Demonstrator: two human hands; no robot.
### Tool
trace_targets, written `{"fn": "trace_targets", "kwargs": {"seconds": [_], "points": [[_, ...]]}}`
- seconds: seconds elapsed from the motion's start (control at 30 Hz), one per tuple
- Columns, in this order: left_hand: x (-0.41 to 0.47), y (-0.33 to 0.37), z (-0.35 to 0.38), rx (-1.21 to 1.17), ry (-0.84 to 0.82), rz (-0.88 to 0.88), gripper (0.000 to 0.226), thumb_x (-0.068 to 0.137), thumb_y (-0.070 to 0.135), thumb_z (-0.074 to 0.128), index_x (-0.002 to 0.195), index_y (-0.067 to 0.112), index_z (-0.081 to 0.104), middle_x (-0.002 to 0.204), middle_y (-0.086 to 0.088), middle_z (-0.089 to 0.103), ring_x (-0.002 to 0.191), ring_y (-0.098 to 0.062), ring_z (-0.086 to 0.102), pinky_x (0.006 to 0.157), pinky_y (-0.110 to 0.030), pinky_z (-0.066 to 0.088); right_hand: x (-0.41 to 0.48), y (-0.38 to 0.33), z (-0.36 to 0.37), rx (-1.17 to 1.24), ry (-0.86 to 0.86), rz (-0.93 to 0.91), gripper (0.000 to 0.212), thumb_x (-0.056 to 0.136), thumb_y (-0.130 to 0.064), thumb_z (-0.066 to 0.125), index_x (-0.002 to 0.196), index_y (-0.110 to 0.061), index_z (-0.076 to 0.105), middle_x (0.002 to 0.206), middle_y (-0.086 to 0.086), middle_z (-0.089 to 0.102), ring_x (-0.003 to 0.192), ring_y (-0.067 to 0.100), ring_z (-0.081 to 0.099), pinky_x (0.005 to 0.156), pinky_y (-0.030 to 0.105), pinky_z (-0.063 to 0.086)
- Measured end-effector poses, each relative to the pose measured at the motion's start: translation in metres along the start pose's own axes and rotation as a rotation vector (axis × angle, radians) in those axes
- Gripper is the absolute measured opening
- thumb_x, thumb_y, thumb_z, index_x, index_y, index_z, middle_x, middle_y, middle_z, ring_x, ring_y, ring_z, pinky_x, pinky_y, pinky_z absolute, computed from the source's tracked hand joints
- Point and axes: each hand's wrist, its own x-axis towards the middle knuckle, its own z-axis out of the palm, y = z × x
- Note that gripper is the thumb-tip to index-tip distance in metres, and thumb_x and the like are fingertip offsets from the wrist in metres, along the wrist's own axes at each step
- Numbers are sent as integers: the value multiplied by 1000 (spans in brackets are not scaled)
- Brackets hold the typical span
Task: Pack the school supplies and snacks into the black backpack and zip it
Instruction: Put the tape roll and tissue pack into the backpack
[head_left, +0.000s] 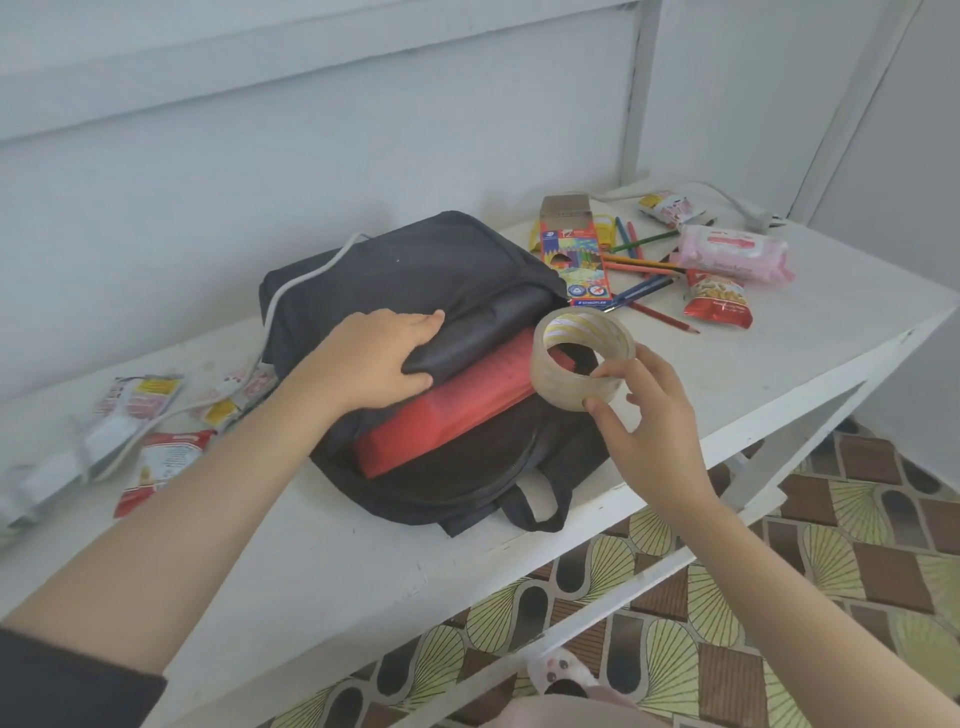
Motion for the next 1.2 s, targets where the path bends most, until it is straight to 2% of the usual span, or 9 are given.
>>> {"fn": "trace_targets", "kwargs": {"seconds": [0.2, 0.33, 0.47, 0.57, 0.7, 0.8, 0.93, 1.03, 1.2], "points": [[-2, -22, -26, -361, 118, -67, 65, 91, 18, 54, 145, 36, 25, 146, 8, 39, 134, -15, 37, 107, -27, 30, 10, -13, 18, -3, -69, -67, 24, 83, -8, 67, 104, -16, 60, 127, 5, 53, 113, 18, 48, 89, 14, 36], [2, -23, -44, -442, 121, -61, 66, 90, 11, 55, 144, 36, 27, 138, 8, 48, 126, -6, 43, 108, -24, 26, 21, -16, 32, -149, -102, -93, 25, 83, -12, 68, 107, -14, 61, 124, 8, 58, 117, 29, 52, 99, 42, 36], [4, -24, -47, -559, 76, -40, 68, 89, 7, 57, 143, 38, 29, 124, 22, 45, 118, 3, 44, 109, -26, 28, 30, -19, 40, -225, -127, -72, 27, 85, -16, 67, 111, -15, 62, 133, 10, 54, 126, 29, 47, 104, 43, 28], [6, -28, -42, -578, 58, -24, 67, 88, 8, 59, 142, 38, 32, 124, 20, 50, 118, 5, 45, 114, -34, 24, 31, -14, 39, -165, -117, -95, 27, 81, -11, 70, 107, -12, 64, 130, 13, 56, 125, 30, 49, 99, 34, 36], [6, -28, -35, -591, 65, -41, 67, 87, 11, 62, 140, 40, 34, 130, 19, 50, 122, 3, 44, 108, -23, 28, 32, -3, 35, -84, -136, -106, 26, 79, -8, 71, 103, -12, 63, 127, 6, 58, 114, 24, 55, 91, 22, 40], [1, -22, -24, -536, 101, -39, 66, 83, 15, 67, 138, 38, 40, 136, 18, 47, 126, 1, 41, 110, -28, 28, 33, 0, 31, -29, -160, -136, 36, 80, -10, 69, 114, -17, 59, 123, -2, 59, 118, 14, 52, 95, 19, 40], [-7, -4, -11, -604, 88, -60, 70, 75, 20, 75, 136, 34, 44, 135, 21, 46, 117, 8, 40, 103, -18, 29, 25, 5, 22, 89, -125, -73, 44, 86, -10, 62, 128, -20, 51, 113, -12, 56, 99, -7, 49, 86, 0, 33], [-5, 14, -5, -667, 250, -113, 59, 75, 29, 76, 128, 33, 51, 123, 21, 53, 112, 2, 48, 103, -30, 38, 21, 18, 9, 92, -75, 48, 38, 92, -15, 55, 128, -22, 51, 116, -15, 53, 107, -2, 47, 87, 11, 34], [14, 81, -18, -318, 720, -168, 39, 75, 39, 58, 111, 22, 60, 107, 6, 63, 98, -20, 55, 86, -35, 38, 31, 52, -28, 22, -20, 117, 34, 94, -17, 51, 127, -26, 51, 120, -13, 53, 110, 5, 48, 91, 23, 36]]}}
